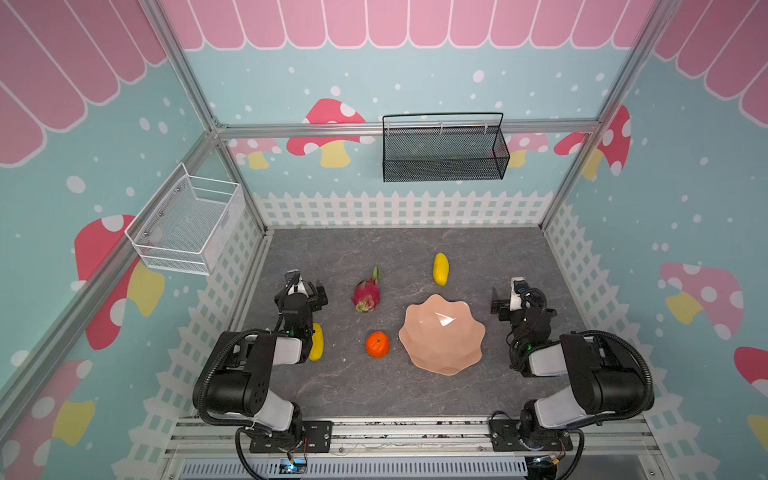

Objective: Place and organize the fake fruits in the fruit bowl

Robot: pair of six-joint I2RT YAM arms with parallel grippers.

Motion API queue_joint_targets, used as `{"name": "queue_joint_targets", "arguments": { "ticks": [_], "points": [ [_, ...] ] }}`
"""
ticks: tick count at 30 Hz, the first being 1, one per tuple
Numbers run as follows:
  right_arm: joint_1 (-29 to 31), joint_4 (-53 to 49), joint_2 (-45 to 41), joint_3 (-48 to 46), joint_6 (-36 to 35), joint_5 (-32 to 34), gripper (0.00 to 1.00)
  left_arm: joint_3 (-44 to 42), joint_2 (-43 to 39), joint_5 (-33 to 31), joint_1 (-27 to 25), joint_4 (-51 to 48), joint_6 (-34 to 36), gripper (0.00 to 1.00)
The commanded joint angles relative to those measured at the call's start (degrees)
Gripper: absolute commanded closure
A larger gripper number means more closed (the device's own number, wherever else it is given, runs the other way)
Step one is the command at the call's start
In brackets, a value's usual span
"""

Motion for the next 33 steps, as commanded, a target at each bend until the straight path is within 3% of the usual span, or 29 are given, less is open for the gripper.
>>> {"name": "queue_joint_targets", "arguments": {
  "ticks": [1,14,18,22,23,26,29,31,33],
  "points": [
    [-0.12,1.2,-0.01,-0.02,-0.45,-0.55,0.02,0.86,0.23,0.56,0.45,-0.13,0.73,0.0],
    [-0.39,1.08,-0.14,-0.01,-0.35,-0.94,0.0,0.87,0.19,0.56,0.43,-0.12,0.69,0.0],
    [-0.13,3.39,-0.7,-1.41,-1.3,-2.37,0.04,0.5,-0.02,1.09,0.39,0.33,0.94,0.0],
    [1.22,7.88,-7.19,-6.44,-1.92,-0.11,0.02,-0.75,-6.63,-0.87,0.41,-2.95,0.07,0.01],
    [1.52,4.9,-11.33,-6.86,-1.52,1.05,0.02,-1.16,-9.09,-2.61,0.2,-4.12,-0.01,0.01],
    [1.99,-17.05,-23.9,-2.81,2.75,3.79,0.02,-0.67,-18.56,-10.08,-4.77,-11.55,1.78,0.02],
    [3.62,-24.55,-31.67,-1.09,5.63,-2.17,0.02,4.21,-26.04,-17.26,-12.87,-23.94,1.47,0.02],
    [7.44,-30.36,-34.49,1.34,6.83,-4.24,0.02,9.51,-27.87,-15.9,-17.12,-34.34,0.27,0.02],
    [13.44,-36.56,-34.76,5.03,7.92,-7.48,0.02,16.6,-25.95,-7.24,-18.64,-47.19,-3.17,0.01]
  ]
}}
